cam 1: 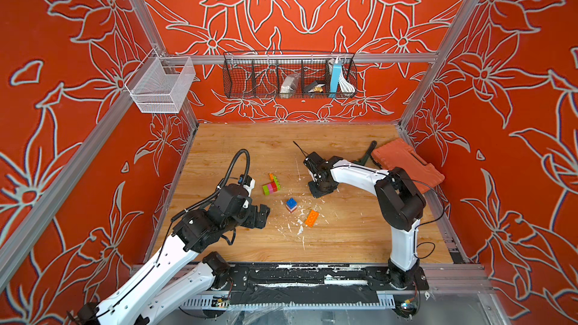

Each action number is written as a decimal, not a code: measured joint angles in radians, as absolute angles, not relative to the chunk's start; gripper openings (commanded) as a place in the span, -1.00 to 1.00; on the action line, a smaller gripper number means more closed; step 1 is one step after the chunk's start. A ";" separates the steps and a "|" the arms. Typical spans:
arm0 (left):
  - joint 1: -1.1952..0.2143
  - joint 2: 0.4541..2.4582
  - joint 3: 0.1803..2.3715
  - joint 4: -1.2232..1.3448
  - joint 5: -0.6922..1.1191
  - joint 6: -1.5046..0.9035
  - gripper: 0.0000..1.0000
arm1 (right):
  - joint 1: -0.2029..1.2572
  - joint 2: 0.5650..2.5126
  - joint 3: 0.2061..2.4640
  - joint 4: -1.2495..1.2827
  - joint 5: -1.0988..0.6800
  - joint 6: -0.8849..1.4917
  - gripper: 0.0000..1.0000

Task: Assemble the letter r with lego
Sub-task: Place the lego brick at the center of the board.

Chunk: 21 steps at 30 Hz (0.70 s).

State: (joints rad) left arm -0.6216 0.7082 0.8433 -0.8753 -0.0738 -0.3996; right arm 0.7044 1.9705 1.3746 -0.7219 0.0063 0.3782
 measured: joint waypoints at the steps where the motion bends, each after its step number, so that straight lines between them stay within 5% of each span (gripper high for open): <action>1: -0.622 0.704 0.844 -0.879 -0.074 -0.405 0.97 | 0.704 1.972 1.374 -0.722 0.006 0.380 -0.23; 8: -0.622 0.810 0.883 -0.926 -0.077 -0.448 0.97 | 0.699 1.970 1.370 -0.722 -0.011 0.389 0.10; 12: -0.625 0.898 0.900 -0.930 -0.077 -0.472 0.97 | 0.690 1.925 1.335 -0.720 -0.018 0.389 0.09; 21: -0.879 1.136 0.983 -0.918 -0.157 -0.553 0.97 | 0.592 1.474 1.080 -0.633 -0.089 0.473 0.06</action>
State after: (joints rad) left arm -0.8791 1.1358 0.9833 -0.9176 -0.1566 -0.5533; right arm 0.5919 1.4738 1.0801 -0.6331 -0.0887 0.4728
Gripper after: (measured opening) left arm 0.986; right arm 0.537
